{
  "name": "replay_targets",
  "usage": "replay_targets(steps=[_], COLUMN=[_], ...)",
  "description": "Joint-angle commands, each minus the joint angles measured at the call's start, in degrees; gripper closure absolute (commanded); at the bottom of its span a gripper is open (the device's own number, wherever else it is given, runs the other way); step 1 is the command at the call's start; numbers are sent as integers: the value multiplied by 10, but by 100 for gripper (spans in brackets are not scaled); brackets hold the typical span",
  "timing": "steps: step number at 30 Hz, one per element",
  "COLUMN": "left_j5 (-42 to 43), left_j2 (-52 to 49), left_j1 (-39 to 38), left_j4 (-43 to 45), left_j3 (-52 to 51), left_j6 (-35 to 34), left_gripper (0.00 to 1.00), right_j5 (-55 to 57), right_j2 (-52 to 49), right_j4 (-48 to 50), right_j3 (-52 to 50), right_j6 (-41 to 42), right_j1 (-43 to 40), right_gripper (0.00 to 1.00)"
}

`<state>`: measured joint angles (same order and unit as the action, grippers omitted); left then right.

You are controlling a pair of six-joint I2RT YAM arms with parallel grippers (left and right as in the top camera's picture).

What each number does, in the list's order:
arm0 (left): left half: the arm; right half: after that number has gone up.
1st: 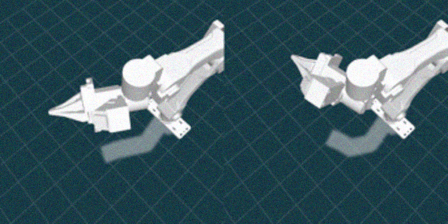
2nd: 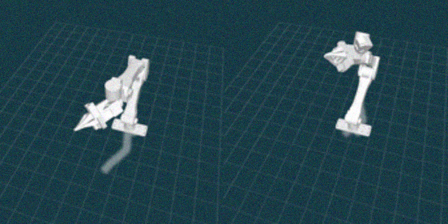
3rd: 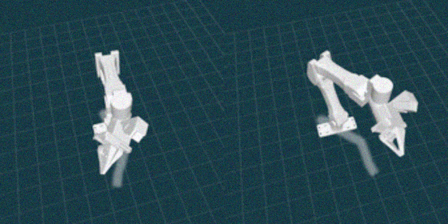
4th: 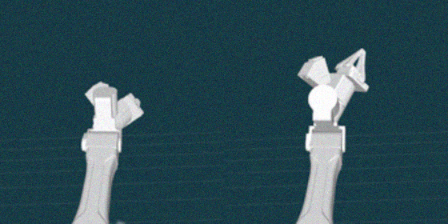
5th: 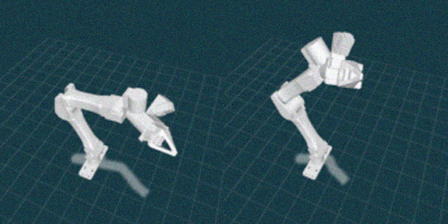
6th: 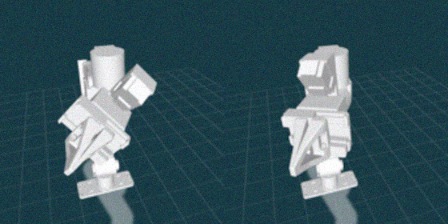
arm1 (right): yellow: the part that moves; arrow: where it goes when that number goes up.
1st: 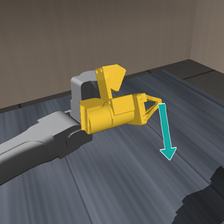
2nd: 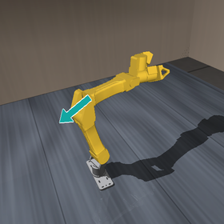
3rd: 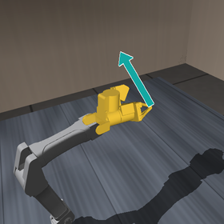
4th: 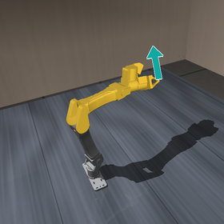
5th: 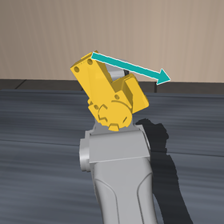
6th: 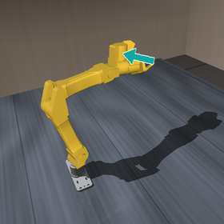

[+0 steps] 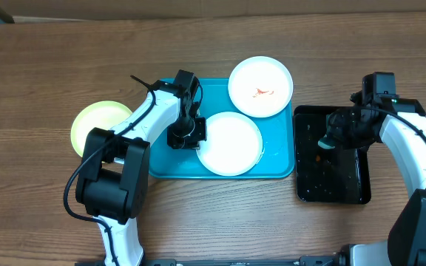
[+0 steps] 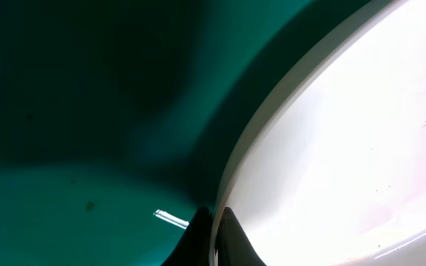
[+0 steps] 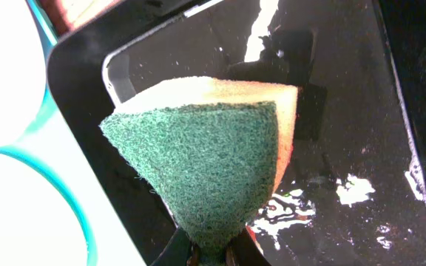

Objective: Clean dirty plates on tray and stack at the side
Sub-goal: 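Carry the white plate left and stack it on the yellow plate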

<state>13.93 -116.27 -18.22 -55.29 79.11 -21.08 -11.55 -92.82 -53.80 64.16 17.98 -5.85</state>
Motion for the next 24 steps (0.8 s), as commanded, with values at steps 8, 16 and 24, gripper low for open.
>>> replay_targets(steps=[8, 16, 24], left_j5=[-10, -10, -10], left_j2=[-7, -7, -7], left_j1=[3, 3, 3], left_j4=[-2, -2, -3], left_j3=[-6, -6, -6], left_j6=[-3, -3, -3], left_gripper=[96, 96, 96], right_j5=[-4, -36, -36], right_j2=[-2, -15, -15], right_j4=[66, 199, 261], right_j3=[-33, -129, -189], right_j6=[-2, 0, 0], right_j1=[4, 4, 4], right_gripper=[96, 95, 89])
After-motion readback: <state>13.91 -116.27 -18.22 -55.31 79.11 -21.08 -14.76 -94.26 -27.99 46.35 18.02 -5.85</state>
